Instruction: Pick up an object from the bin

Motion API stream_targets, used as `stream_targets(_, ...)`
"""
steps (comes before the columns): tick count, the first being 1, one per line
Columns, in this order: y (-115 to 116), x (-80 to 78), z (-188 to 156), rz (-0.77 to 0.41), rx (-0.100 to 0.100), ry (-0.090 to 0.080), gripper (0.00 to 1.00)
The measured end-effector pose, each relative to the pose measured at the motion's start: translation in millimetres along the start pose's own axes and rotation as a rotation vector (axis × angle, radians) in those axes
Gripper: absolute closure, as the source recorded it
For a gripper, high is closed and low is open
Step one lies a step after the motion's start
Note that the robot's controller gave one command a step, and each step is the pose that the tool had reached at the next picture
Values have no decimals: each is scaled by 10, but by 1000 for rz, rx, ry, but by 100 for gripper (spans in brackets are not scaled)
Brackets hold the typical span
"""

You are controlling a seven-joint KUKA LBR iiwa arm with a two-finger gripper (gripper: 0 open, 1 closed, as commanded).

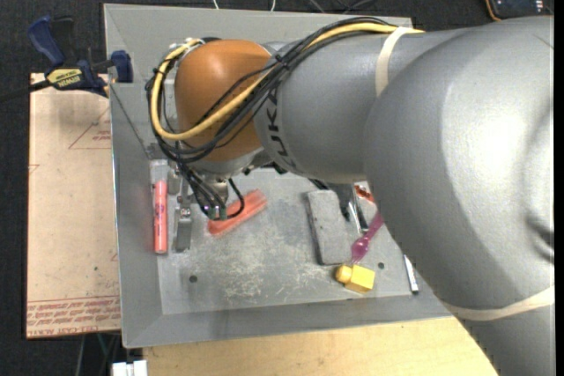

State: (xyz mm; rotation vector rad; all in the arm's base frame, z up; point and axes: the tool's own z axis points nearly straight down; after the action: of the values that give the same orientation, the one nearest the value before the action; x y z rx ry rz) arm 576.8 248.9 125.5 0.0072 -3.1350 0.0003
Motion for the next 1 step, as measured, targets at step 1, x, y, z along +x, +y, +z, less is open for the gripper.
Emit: stream_targets(1,-14,-23,-49,5,-1,-7,0)
